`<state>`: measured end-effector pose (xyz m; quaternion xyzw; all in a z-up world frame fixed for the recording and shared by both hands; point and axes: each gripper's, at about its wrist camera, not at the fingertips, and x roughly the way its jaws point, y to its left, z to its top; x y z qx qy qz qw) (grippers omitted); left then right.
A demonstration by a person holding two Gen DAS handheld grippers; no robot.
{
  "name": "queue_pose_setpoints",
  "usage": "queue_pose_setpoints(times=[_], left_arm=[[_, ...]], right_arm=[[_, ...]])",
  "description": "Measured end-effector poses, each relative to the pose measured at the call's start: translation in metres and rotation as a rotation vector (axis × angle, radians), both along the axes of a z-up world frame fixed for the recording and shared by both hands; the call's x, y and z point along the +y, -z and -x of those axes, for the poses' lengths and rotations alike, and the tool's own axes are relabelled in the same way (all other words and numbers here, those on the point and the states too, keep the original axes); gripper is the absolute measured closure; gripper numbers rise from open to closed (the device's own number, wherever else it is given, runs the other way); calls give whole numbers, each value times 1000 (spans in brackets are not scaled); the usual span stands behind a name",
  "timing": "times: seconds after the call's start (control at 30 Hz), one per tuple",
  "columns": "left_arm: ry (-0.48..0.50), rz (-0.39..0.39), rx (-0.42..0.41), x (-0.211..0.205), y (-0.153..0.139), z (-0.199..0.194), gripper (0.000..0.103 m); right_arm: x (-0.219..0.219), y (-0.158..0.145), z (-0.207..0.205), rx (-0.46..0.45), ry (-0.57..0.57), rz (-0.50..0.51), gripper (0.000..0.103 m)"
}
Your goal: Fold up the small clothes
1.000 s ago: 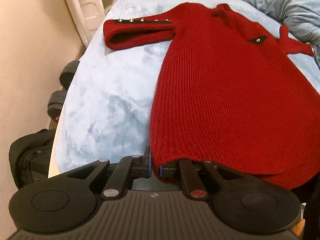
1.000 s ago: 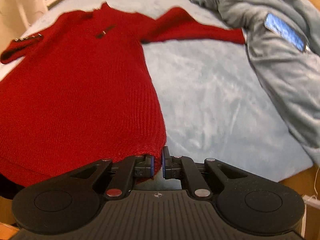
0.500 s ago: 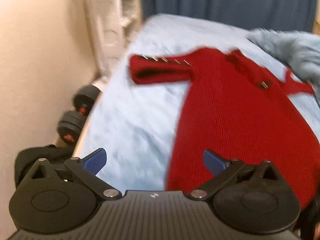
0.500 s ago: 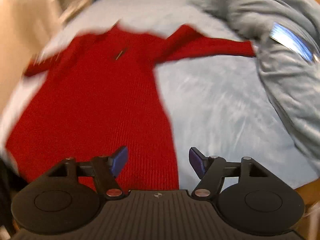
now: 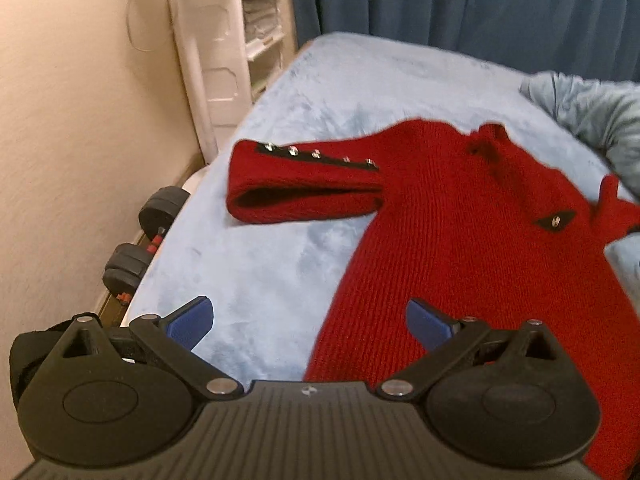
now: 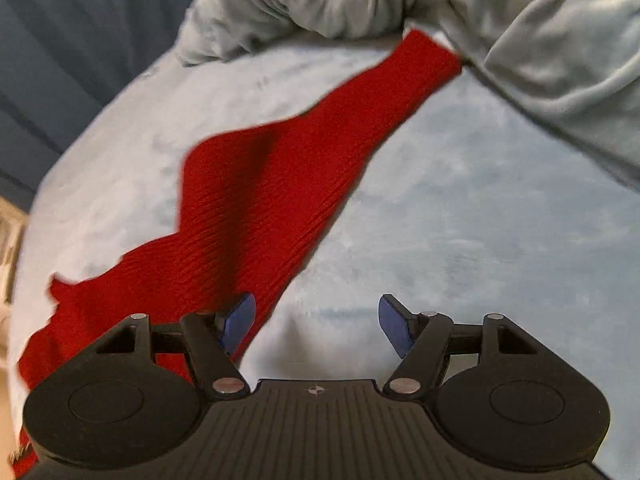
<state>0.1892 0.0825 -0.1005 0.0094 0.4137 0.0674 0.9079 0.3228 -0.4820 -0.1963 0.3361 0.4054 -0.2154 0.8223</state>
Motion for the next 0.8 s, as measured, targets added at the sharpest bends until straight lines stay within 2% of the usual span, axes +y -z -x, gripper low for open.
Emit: queue_pose_setpoints(times=[0.07,0.13,0.17,0.2,0.23,0.27,0.3,0.37,0.4,0.5,0.57,0.63,0.73,0.77,0.8], left_arm=[[-2,-16,22,-3,9,-6,0],[-11,-23,41,-4,17,-11,0],[-16,-24,50,-5,20,-14,0],[-22,-24,58,-7,23,-18,0],[-28,-22,65,-8,25,-21,0],[-33,-19,69,-9,26,-25,0],[-35,-18,71,-11,27,-28,0],[-33,-23,66,-16,26,-32,0],[-29,-29,61,-18,26,-34,0],[-20,-46,49,-24,25,-40,0],[-18,-51,47,-27,26,-43,0],[-23,-51,54,-29,29,-45,0],[-38,-43,70,-31,33,-47,0],[-39,-43,70,-31,33,-46,0],[-41,-47,70,-30,33,-46,0]], right_arm=[[5,5,-11,-8,-6,-30,32],[9,15,-27,0,-30,-47,27],[9,18,-34,-1,-46,-37,23],[13,18,-40,-11,-74,-13,25],[16,18,-43,-33,-115,2,35],[18,17,-47,-61,-179,-3,84],[19,15,-50,-59,-204,7,93],[16,6,-48,-68,-221,93,94],[11,-1,-43,-68,-194,158,94],[-23,-13,-21,-75,-31,263,95],[-47,-7,-11,-60,27,214,95],[-57,9,-9,-23,2,148,93],[-59,21,-4,-27,-32,143,87],[-60,22,-2,-28,-37,145,80],[-62,21,-2,-20,-31,151,66]])
